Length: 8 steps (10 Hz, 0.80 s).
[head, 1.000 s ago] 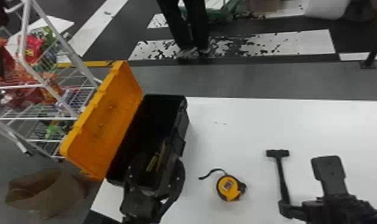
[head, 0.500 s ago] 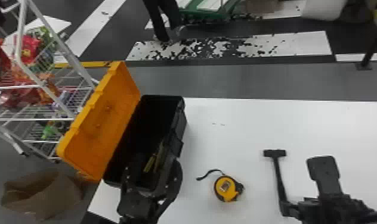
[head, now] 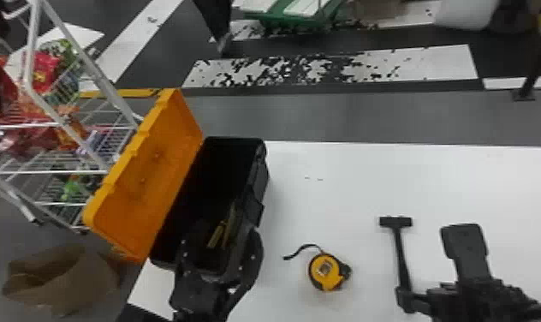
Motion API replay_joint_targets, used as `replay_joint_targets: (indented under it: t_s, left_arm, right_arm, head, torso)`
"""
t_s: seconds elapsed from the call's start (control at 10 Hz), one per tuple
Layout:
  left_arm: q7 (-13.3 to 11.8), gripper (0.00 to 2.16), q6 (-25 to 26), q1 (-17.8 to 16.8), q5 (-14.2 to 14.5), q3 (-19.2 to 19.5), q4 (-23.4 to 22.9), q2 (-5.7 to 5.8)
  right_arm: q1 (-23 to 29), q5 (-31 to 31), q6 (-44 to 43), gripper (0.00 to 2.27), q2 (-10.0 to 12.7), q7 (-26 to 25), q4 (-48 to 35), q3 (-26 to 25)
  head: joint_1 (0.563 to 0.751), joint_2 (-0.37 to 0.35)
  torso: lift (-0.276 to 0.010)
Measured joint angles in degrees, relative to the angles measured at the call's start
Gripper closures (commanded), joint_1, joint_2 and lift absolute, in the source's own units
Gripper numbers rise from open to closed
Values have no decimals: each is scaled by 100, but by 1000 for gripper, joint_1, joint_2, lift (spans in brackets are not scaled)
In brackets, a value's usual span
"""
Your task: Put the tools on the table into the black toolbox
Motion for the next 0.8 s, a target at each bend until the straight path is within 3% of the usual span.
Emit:
replay_joint_targets:
  t_s: [0.7,0.8]
  left_arm:
    - [-7,73,36,-67,45,-16,46,56]
    - [-7,73,36,-74,51,-17,50,60]
  right_arm:
    - [-270,-151,-22,400,0,0,398,138]
    - [-300,-151,-22,586,0,0,443,157]
  head:
    - [695,316]
    - [695,318]
  torso:
    - [-39]
    - [-39]
